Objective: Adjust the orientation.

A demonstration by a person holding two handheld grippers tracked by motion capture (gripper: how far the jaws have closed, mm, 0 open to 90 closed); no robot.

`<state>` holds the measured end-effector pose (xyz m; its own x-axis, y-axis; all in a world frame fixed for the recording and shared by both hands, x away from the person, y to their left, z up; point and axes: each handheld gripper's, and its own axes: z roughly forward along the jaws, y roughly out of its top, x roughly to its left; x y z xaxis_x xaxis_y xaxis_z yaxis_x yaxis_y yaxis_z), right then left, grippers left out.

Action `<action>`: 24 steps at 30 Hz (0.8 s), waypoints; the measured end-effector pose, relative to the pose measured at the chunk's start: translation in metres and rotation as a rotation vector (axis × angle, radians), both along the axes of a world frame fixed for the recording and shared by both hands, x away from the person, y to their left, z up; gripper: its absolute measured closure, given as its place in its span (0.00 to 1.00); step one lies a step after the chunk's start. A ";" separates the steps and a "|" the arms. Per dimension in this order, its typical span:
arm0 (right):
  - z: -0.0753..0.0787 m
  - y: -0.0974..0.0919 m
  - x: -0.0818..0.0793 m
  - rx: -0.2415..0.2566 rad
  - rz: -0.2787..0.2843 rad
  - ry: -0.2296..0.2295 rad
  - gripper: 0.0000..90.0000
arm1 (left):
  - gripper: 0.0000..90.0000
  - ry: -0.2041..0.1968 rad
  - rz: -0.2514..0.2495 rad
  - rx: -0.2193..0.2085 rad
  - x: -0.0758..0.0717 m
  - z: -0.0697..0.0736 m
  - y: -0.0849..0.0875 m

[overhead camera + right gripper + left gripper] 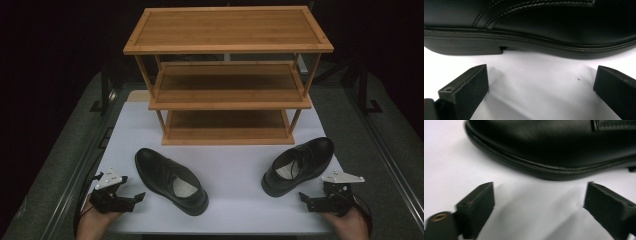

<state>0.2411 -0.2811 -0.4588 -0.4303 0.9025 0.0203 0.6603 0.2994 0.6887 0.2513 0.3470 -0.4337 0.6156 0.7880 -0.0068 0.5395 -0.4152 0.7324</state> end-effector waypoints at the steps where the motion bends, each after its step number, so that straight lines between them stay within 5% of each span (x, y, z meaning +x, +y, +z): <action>1: 0.000 0.000 0.000 0.000 0.000 0.000 0.00 | 0.16 -0.002 0.007 -0.002 0.001 0.002 0.002; 4: 0.000 0.000 0.000 0.000 0.000 0.000 0.00 | 0.19 -0.003 0.037 -0.026 0.004 0.009 0.009; 13: 0.000 0.000 0.000 0.001 -0.002 0.001 0.00 | 0.60 -0.028 0.070 -0.048 0.022 0.032 0.027; 21: 0.000 0.000 0.000 0.001 -0.001 0.001 0.00 | 1.00 -0.030 0.119 -0.051 0.053 0.041 0.035; 24: 0.000 0.000 0.000 0.002 -0.002 0.002 0.00 | 1.00 -0.018 0.134 -0.050 0.066 0.039 0.036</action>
